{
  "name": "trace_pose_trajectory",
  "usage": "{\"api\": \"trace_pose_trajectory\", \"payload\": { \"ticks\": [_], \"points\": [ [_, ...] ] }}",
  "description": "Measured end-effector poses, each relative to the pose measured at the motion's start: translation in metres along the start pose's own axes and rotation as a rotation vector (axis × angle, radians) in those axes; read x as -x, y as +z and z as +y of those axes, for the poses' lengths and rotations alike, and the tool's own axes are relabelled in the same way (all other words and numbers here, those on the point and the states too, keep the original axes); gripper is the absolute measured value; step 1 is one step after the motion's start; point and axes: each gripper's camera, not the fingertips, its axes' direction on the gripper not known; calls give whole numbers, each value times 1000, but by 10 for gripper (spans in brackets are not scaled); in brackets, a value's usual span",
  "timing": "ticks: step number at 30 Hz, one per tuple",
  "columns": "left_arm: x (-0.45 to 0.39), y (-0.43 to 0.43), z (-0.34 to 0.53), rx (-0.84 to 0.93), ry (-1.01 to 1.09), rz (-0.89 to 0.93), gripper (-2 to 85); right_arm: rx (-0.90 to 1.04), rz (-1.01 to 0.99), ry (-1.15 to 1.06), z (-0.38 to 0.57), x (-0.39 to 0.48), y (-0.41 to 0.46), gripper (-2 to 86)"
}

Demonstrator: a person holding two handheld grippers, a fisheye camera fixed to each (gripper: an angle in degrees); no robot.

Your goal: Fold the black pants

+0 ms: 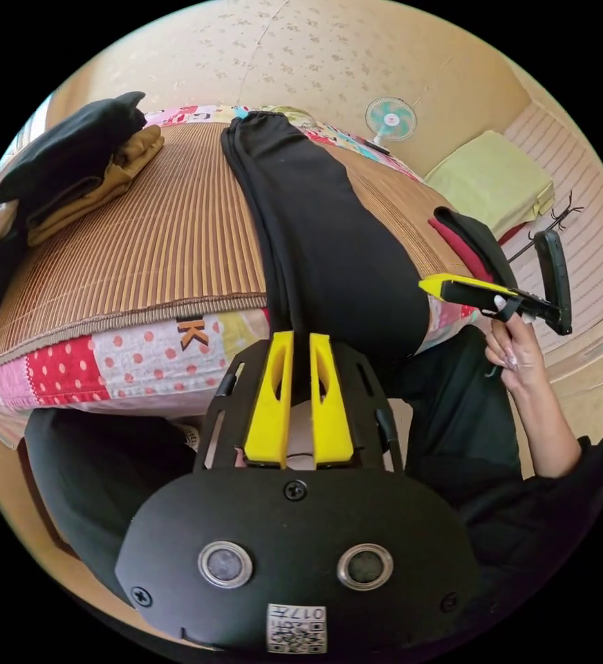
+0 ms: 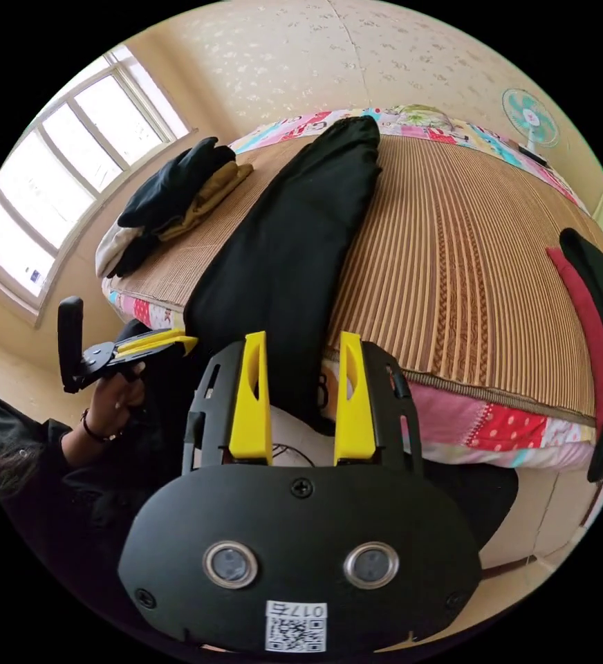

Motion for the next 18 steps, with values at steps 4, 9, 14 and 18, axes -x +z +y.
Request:
{"api": "trace_pose_trajectory", "payload": {
  "ticks": [4,9,14,18],
  "points": [
    [13,-25,1,55,-52,105,16,-67,-116,83,27,-33,-9,124],
    [34,-21,9,109,-167,125,34,-72,-254,117,34,-77,-1,123],
    [56,-55,6,-119,-143,226,78,-54,-450,90,19,-120,13,124],
    [71,-46,-12,-70,-117,231,109,31,-497,82,10,-147,33,128]
  ]
}}
